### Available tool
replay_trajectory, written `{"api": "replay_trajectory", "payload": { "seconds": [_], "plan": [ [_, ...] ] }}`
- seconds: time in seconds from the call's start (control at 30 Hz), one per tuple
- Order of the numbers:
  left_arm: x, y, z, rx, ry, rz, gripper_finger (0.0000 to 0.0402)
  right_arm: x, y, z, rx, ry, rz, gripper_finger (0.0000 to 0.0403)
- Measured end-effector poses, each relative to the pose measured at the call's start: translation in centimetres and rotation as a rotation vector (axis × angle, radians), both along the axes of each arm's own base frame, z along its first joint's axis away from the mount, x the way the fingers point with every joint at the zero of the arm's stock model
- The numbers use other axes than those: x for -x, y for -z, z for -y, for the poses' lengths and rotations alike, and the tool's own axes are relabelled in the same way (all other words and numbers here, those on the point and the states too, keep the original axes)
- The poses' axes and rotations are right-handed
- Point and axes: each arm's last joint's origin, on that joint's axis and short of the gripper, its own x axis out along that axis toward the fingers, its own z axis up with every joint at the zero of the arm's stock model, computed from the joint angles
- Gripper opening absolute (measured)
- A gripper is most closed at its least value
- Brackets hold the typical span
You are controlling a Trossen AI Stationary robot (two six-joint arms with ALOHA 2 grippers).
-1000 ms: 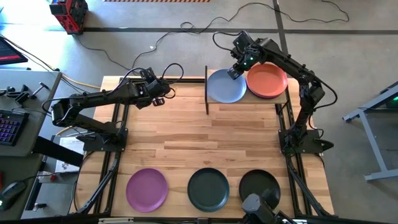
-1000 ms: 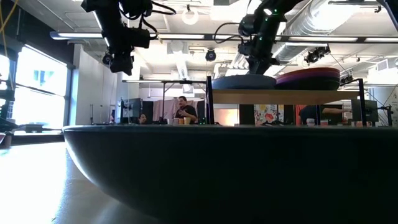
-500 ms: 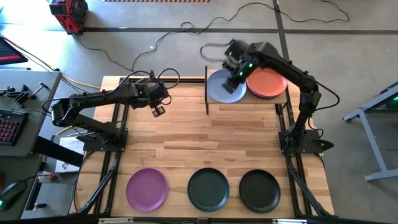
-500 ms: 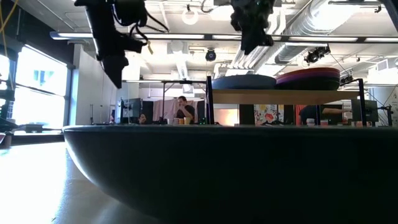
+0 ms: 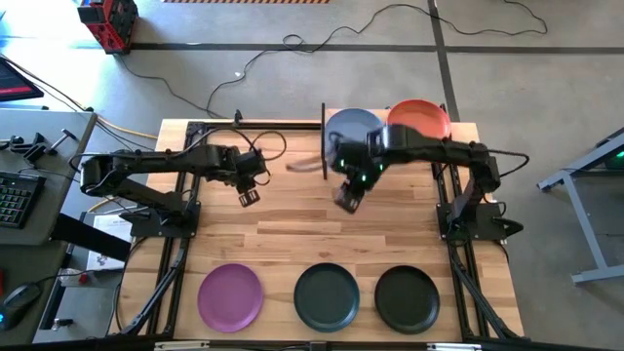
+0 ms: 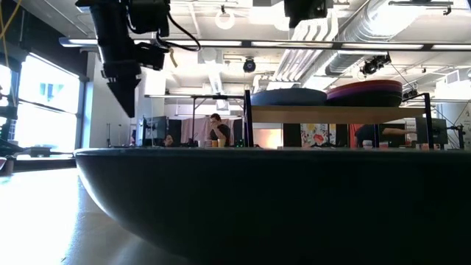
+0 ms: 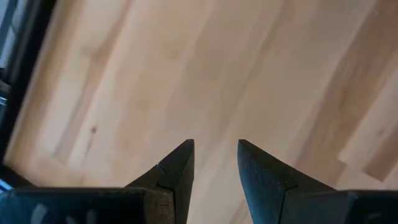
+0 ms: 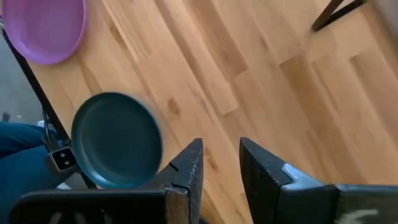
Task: Place and stack plates onto a shelf
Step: Stack the dark blue plate on top of the blue plate on the shelf
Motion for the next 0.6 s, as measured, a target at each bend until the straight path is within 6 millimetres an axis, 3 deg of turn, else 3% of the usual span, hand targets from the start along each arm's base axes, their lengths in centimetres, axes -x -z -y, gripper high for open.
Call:
{"api": "replay_trajectory", "payload": {
  "seconds": [0.23, 0.6],
  "plan": [
    [-0.2, 0.5, 1.4, 0.012, 0.029, -0.002, 0.0113, -0.2, 1.7, -6.0, -0.003, 0.048, -0.045, 0.0083],
    [-0.4, 0.5, 2.0, 0.01, 0.058, 0.011, 0.0113, -1.0, 9.4, -12.1, -0.085, 0.115, -0.053, 0.0083]
  ]
}}
